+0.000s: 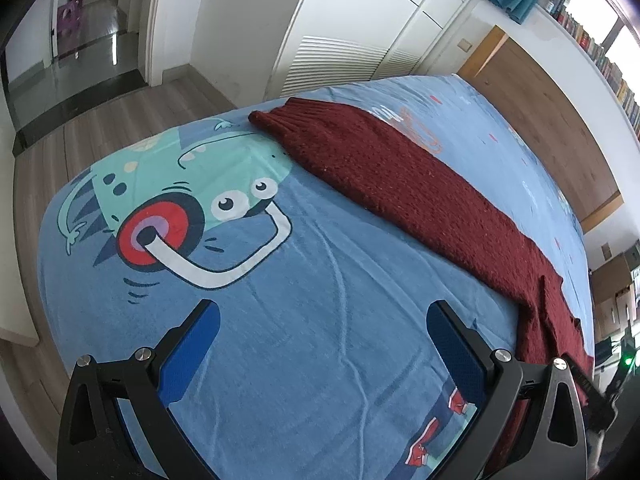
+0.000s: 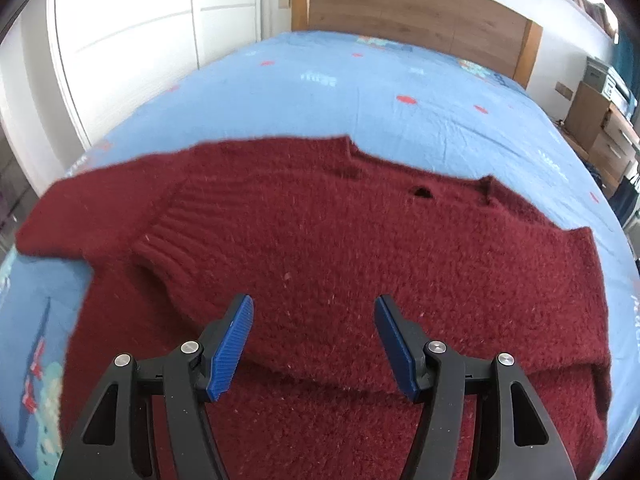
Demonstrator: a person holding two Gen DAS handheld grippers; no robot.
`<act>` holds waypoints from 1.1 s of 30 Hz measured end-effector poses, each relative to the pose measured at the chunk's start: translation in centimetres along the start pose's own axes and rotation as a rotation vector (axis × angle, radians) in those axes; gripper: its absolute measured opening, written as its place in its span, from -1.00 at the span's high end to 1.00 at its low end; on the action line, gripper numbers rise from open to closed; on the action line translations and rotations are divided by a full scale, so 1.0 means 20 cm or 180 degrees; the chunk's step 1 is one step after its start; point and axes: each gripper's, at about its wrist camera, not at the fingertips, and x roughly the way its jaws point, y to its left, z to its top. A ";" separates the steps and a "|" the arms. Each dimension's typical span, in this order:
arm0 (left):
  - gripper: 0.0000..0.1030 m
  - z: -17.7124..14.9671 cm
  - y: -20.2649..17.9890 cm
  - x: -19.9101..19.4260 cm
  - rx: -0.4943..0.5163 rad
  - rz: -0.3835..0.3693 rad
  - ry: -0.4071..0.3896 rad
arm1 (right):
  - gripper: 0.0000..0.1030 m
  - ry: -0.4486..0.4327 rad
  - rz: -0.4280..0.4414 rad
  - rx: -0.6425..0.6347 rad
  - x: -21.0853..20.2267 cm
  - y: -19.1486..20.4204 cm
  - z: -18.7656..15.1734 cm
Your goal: Fold small clothes
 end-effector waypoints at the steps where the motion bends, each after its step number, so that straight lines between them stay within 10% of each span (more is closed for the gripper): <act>1: -0.97 0.00 0.01 0.00 -0.0013 -0.0001 0.0005 | -0.27 0.0048 0.0015 0.0023 0.02 0.00 -0.02; 33: -0.83 0.31 0.14 0.31 -0.0873 -0.0675 0.0074 | -0.28 -0.0128 0.0182 0.0265 -0.32 -0.17 -0.19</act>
